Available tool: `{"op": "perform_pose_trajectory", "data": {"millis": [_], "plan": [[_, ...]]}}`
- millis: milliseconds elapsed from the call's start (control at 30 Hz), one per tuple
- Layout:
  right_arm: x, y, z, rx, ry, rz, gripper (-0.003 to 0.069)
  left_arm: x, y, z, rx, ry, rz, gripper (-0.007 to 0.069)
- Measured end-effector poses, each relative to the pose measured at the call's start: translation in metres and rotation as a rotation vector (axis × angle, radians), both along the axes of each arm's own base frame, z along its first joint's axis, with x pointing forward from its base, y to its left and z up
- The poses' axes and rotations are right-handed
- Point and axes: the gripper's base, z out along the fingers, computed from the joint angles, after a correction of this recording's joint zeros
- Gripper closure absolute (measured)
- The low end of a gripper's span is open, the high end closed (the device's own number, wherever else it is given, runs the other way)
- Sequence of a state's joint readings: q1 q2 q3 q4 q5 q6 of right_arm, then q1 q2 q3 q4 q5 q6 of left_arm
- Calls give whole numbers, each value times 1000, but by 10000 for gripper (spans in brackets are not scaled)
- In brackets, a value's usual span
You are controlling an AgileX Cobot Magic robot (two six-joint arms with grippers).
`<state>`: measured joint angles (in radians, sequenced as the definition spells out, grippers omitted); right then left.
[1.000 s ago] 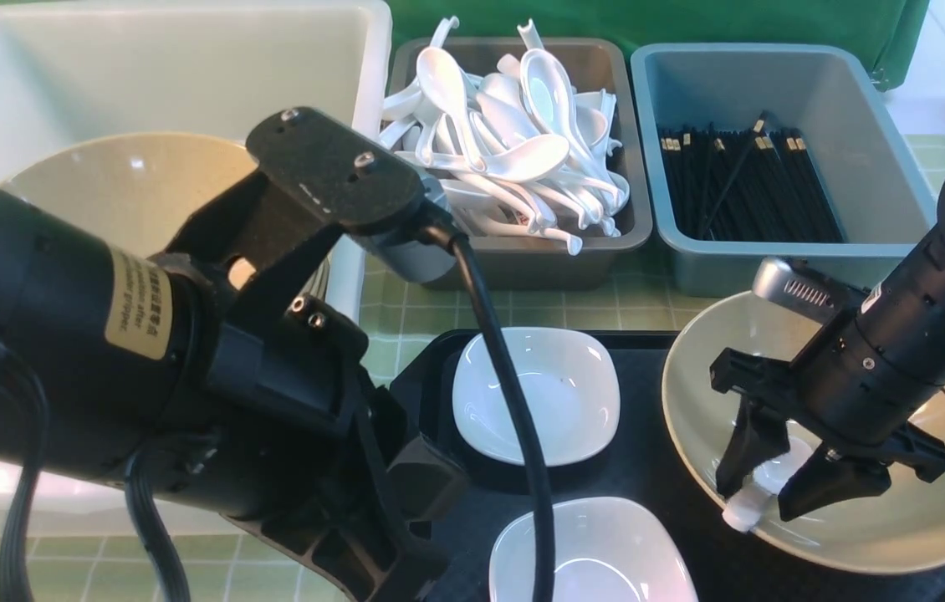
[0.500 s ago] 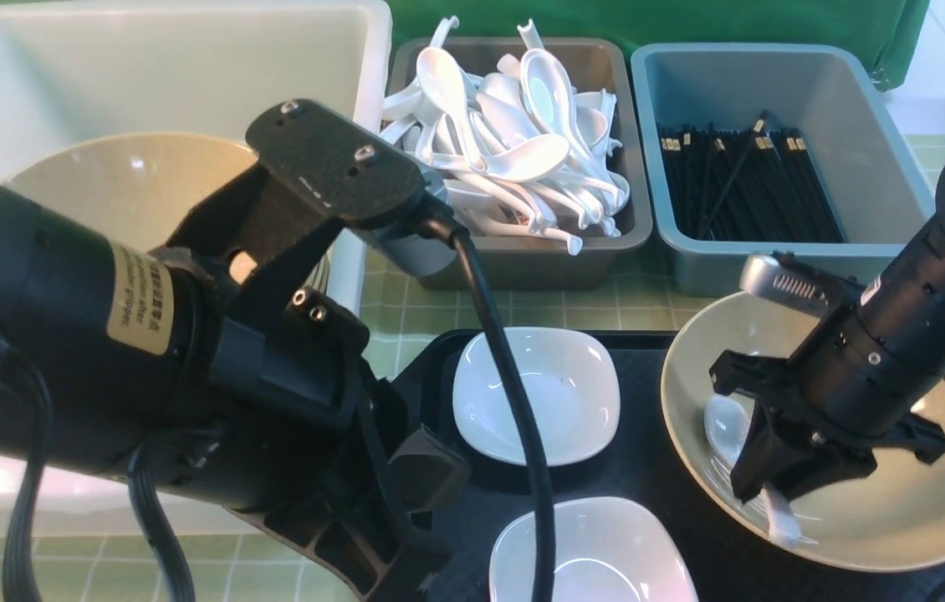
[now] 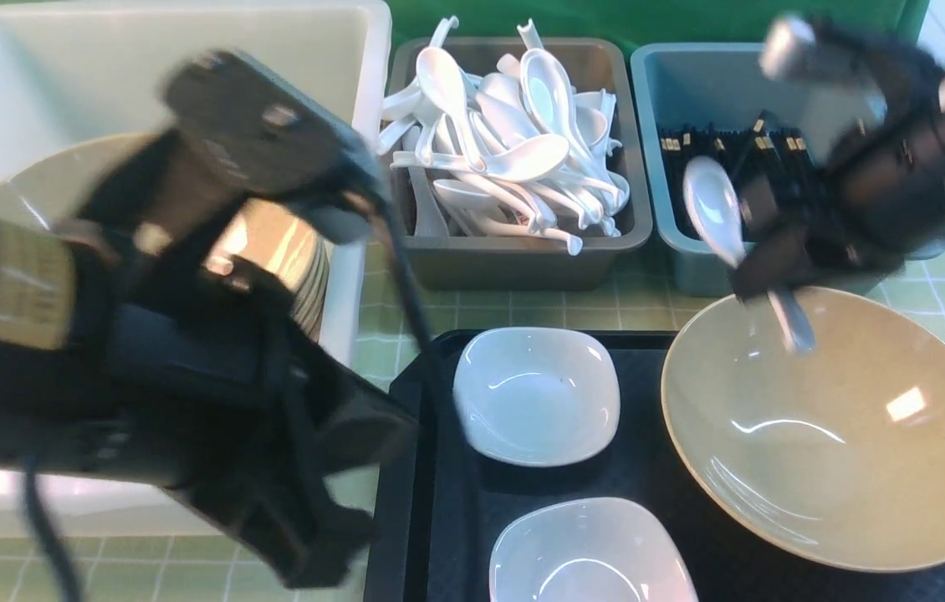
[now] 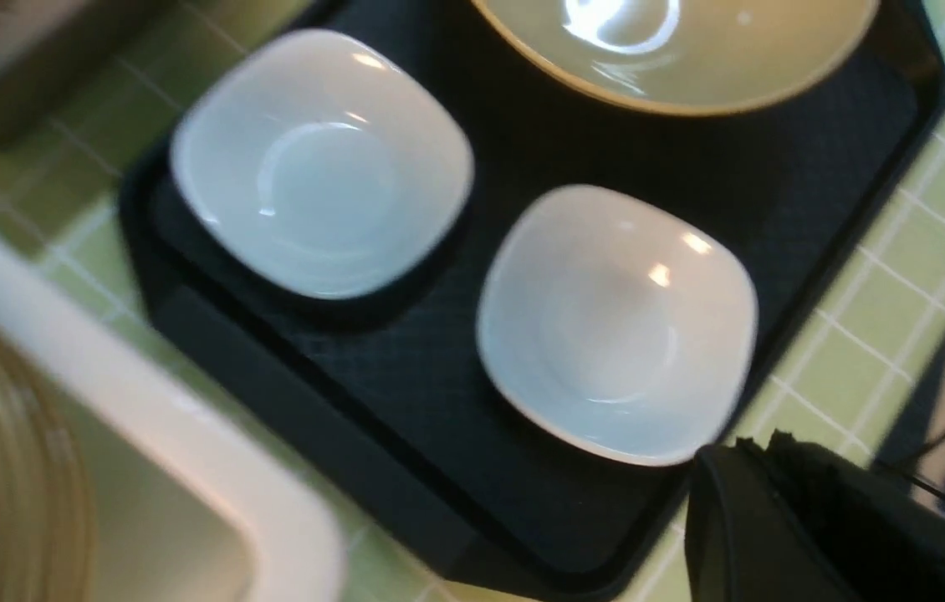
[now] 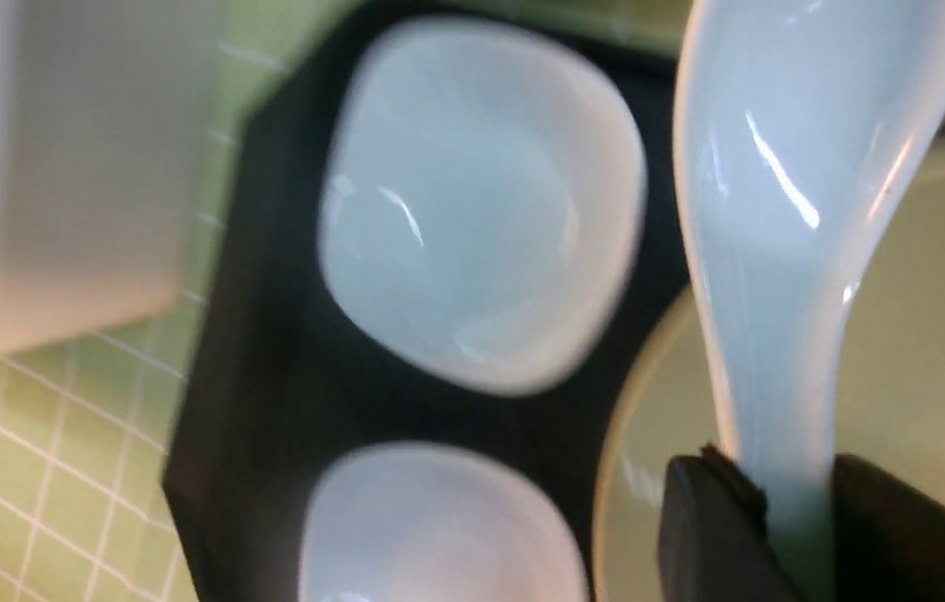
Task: On green table put chopsticks spoon bowls plates into blue grey white boxes.
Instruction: 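Place the white spoon into the bin of spoons with the right gripper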
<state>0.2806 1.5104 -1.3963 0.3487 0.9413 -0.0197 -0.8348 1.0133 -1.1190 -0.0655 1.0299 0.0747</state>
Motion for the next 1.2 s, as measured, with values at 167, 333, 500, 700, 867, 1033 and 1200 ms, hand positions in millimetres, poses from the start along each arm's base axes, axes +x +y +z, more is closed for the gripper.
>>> {"op": "perform_pose_trajectory", "data": {"millis": [167, 333, 500, 700, 867, 1033, 1200], "plan": [[34, 28, 17, 12, -126, 87, 499, 2, 12, 5, -1, -44, 116, 626], [101, 62, -5, 32, -199, 157, 499, 6, 14, 7, -25, -48, 194, 626], [153, 83, -40, 56, -209, 168, 499, 6, 13, 8, -39, -55, 198, 626], [190, 96, -57, 91, -256, 128, 498, 7, 13, 8, -45, -54, 202, 626], [196, 96, -57, 81, -285, 104, 421, 7, 13, 8, -54, -44, 216, 626], [192, 94, -44, 72, -299, 114, 275, 7, 13, 8, -56, -45, 216, 626], [173, 87, -9, 46, -308, 142, 213, 9, 14, 9, -52, -78, 222, 625]]}}
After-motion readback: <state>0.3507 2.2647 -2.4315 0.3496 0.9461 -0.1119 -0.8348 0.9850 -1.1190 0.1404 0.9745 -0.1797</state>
